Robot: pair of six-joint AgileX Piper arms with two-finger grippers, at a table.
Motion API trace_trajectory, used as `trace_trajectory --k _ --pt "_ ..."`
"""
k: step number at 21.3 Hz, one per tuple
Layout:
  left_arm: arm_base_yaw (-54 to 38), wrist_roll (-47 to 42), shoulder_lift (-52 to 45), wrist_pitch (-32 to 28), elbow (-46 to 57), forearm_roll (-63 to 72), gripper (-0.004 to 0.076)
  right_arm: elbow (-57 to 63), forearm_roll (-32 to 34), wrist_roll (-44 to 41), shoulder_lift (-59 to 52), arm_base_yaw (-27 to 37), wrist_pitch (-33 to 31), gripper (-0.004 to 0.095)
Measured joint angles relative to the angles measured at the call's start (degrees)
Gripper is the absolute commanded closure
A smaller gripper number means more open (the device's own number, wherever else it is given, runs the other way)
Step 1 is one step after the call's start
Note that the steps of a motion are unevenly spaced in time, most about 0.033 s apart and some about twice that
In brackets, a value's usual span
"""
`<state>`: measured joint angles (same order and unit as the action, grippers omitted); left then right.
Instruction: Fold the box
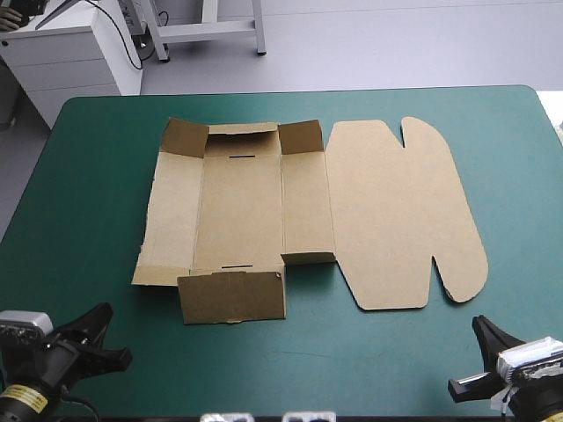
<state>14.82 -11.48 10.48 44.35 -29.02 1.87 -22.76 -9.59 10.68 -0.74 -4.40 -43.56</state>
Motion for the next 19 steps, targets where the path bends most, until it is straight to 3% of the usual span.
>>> trace_trajectory --k 10,16,19 --pt "0.0 1.4 36.9 4.4 -22.4 -15.6 0.0729 0.0 0.0 0.0 0.0 0.0 0.0 0.0922" --pt "-1.4 3.8 48.0 4.3 -26.8 -13.5 0.0708 0.0 0.0 0.0 0.0 0.0 0.0 0.0922" --pt "-9.3 13.5 52.7 3.7 -29.3 -1.1 0.0708 0.0 0.0 0.0 0.0 0.0 0.0 0.0922"
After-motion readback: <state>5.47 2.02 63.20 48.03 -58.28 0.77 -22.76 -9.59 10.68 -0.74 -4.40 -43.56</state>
